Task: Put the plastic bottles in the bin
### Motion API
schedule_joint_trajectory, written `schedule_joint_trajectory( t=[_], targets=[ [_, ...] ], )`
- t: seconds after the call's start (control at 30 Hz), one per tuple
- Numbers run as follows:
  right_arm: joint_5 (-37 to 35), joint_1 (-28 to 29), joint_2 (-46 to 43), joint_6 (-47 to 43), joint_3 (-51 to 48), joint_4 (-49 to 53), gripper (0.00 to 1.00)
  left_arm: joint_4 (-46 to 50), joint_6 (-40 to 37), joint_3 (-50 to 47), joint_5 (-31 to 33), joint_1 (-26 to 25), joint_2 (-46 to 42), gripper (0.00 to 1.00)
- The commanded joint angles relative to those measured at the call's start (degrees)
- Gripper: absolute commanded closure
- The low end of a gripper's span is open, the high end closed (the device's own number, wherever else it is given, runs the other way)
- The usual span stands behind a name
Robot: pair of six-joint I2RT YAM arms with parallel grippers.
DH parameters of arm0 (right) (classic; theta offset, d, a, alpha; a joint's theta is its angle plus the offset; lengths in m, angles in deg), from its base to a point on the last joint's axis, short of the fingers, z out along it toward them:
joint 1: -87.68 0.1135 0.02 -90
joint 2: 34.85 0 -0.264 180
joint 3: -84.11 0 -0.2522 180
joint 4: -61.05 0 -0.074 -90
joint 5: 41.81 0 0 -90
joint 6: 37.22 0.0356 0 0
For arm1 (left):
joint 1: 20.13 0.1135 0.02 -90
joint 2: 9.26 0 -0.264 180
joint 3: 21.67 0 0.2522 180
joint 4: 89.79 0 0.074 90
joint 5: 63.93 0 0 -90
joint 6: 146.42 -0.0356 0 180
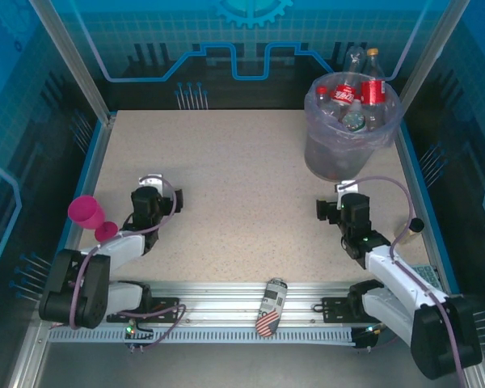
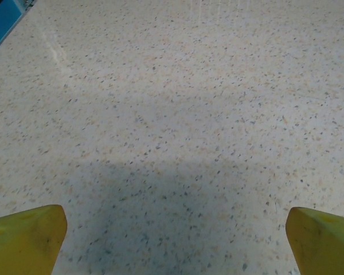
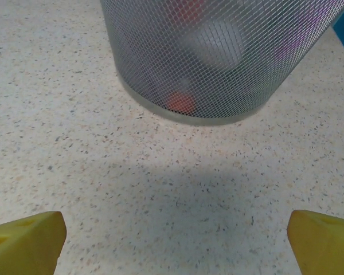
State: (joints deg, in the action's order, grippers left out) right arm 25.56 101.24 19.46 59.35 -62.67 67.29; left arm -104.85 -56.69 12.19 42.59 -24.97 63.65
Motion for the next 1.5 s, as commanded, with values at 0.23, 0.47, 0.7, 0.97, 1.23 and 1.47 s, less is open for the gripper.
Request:
schedule_joint_trajectory(
  t=[0.23,0.47,0.7,0.97,1.23,1.47],
  targets=[
    [-2.9,-0.1,10.1,-3.7,-2.4,-22.7,0.0,-15.3,-1.3,3.5,-5.8,1.2,10.4,0.01],
    [-1.8,-0.5,17.8,-5.8,-1.3,-33.2,0.0,-22.0,-1.1,2.3,-9.3,2.4,14.6,0.01],
    [-1.8,-0.8,23.6,-8.5,1.4,-37.4,0.0,-23.4,-0.6,1.8,-9.9,3.1,15.8,0.01],
    [4.0,-5.3,34.1,-7.4,-1.8,-53.7,0.0,-23.3,-0.4,2.0,-10.2,3.3,15.8,0.01],
    [5.0,-6.3,34.6,-6.7,1.3,-48.5,0.0,-23.2,-0.3,2.0,-10.3,3.4,15.7,0.01],
    [5.0,-6.3,34.6,-6.7,1.6,-47.8,0.0,-23.3,-0.4,2.1,-10.2,3.3,15.8,0.01]
  ],
)
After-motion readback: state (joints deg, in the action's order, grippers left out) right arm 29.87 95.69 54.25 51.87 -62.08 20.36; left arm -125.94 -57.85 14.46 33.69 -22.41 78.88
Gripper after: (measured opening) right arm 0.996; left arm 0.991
